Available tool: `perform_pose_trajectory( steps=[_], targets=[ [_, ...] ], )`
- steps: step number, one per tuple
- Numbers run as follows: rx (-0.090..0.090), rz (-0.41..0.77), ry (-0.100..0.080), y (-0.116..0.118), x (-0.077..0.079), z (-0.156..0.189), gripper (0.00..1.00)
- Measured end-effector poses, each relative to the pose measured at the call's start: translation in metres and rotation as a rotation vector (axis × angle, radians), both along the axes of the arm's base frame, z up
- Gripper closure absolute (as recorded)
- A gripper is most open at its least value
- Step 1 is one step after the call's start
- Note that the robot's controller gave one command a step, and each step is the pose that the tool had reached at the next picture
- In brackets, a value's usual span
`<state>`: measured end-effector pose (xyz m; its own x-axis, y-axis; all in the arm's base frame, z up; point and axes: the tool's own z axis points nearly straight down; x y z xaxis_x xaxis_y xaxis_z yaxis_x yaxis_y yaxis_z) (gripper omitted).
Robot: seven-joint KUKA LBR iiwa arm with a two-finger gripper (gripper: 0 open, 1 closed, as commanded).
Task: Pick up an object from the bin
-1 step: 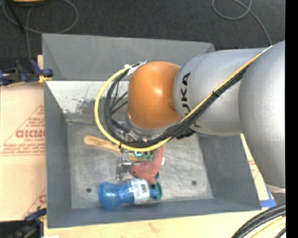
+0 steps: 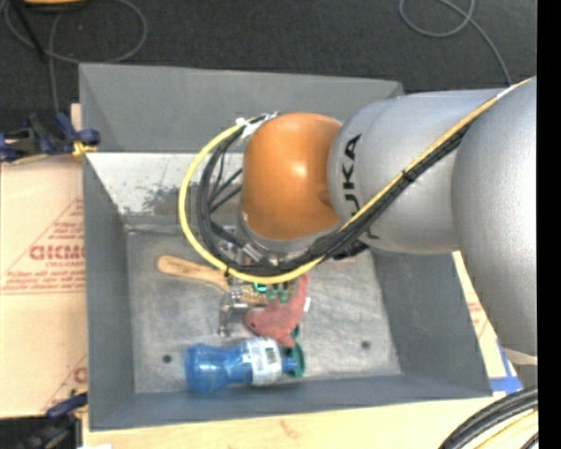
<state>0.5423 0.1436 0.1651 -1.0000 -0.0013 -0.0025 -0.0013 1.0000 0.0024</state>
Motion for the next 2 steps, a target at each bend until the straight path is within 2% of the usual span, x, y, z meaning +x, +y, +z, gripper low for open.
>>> perform_pose_trajectory(
  steps=[1, 2],
  targets=[
    [-0.001, 0.165, -0.008, -0.017, -0.015, -0.022, 0.00],
    [0.000, 0.244, -0.007, -0.026, -0.023, -0.035, 0.00]
  ],
)
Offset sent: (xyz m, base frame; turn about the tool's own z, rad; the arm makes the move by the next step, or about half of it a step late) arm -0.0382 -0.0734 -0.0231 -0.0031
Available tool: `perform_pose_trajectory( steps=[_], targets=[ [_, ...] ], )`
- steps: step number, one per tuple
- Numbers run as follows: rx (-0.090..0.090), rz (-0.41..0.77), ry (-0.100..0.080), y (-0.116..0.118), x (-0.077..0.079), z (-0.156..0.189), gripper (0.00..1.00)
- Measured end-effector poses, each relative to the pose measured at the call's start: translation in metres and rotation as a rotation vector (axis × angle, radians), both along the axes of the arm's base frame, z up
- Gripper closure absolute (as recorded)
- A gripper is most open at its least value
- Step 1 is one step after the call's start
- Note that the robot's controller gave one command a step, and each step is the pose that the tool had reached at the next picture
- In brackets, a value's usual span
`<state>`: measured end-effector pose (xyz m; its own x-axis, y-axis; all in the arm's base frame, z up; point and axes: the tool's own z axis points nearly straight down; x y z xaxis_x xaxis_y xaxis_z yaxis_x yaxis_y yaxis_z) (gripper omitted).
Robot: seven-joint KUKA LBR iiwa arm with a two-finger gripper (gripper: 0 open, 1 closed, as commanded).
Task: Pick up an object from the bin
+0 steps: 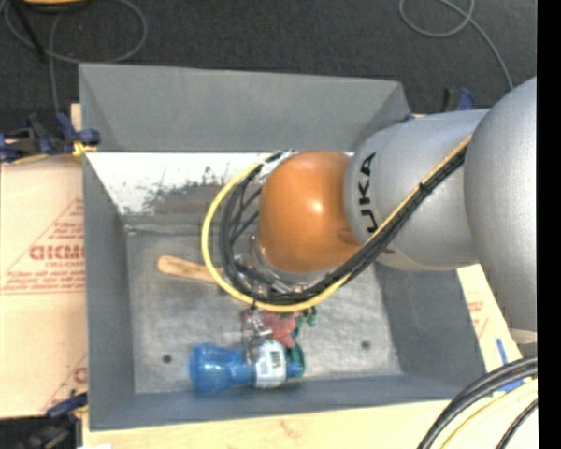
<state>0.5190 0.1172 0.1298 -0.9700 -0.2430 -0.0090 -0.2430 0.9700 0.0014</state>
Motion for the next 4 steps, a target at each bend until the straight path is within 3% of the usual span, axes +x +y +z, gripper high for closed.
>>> perform_pose_trajectory(
  steps=[1, 2, 3, 4],
  targets=[
    [0.000, 0.101, -0.008, 0.006, 0.015, -0.017, 0.00],
    [0.005, -0.015, -0.016, 0.000, 0.008, -0.028, 0.00],
    [0.003, 0.272, -0.037, -0.004, -0.009, -0.040, 0.00],
    [0.003, 0.419, -0.075, -0.038, -0.016, -0.042, 0.00]
  ],
)
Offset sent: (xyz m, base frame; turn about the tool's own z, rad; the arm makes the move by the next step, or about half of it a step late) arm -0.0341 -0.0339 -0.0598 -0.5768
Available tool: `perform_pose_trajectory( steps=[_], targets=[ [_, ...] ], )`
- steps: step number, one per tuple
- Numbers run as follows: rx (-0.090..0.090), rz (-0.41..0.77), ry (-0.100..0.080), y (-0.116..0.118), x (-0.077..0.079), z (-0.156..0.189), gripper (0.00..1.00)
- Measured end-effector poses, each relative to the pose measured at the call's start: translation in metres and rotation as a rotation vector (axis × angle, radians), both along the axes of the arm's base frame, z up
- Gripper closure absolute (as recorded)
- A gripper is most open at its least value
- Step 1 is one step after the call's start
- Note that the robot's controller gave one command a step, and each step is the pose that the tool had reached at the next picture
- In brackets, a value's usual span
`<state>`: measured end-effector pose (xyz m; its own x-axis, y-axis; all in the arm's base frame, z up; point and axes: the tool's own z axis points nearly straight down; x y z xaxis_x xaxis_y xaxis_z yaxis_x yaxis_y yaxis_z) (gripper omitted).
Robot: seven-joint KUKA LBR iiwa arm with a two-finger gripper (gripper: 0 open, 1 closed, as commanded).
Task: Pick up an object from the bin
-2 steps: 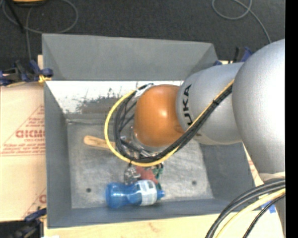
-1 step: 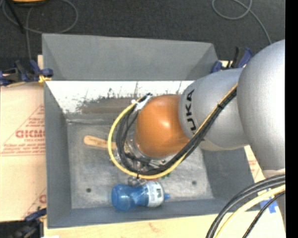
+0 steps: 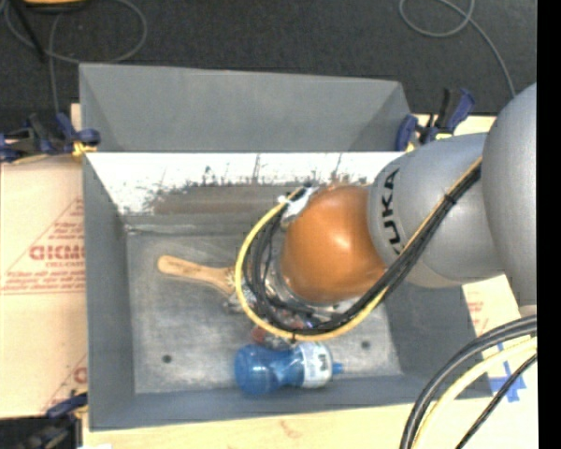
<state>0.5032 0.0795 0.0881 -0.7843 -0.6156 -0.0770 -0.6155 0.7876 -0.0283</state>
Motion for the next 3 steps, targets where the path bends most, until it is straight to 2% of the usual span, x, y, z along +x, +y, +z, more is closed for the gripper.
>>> perform_pose_trajectory(
  steps=[1, 2, 3],
  targets=[
    [-0.034, 0.280, 0.037, -0.001, -0.013, 0.013, 1.00],
    [-0.034, 0.279, 0.037, -0.001, -0.013, 0.014, 1.00],
    [-0.042, 0.446, 0.060, -0.001, -0.015, 0.034, 1.00]
  ],
)
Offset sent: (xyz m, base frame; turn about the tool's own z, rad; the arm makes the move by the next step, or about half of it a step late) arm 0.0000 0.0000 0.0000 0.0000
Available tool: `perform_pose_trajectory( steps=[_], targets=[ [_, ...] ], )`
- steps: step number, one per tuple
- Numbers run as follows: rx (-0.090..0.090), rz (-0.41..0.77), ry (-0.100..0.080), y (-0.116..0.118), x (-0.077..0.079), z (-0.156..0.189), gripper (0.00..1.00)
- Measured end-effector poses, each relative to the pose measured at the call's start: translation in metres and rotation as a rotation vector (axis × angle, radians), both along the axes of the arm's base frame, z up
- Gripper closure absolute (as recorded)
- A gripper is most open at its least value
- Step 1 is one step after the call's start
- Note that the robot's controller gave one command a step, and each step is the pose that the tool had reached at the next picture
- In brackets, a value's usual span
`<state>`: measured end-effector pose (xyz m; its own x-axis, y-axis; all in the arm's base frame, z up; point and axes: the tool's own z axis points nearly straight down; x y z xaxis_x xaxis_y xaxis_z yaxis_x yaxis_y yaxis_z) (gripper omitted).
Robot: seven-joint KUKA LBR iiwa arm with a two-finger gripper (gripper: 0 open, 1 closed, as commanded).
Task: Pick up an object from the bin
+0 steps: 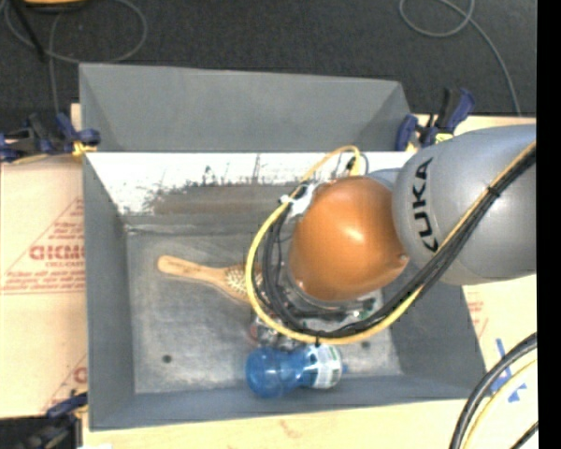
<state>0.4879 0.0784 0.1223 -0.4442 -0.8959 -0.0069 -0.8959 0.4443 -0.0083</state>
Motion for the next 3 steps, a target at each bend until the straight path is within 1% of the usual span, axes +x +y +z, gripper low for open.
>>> perform_pose_trajectory(
  steps=[1, 2, 3],
  targets=[
    [-0.003, 0.368, 0.012, -0.014, -0.002, 0.066, 1.00],
    [-0.002, 0.082, 0.011, -0.110, 0.016, 0.008, 0.00],
    [-0.002, 0.084, 0.009, -0.108, 0.016, 0.010, 0.00]
  ],
)
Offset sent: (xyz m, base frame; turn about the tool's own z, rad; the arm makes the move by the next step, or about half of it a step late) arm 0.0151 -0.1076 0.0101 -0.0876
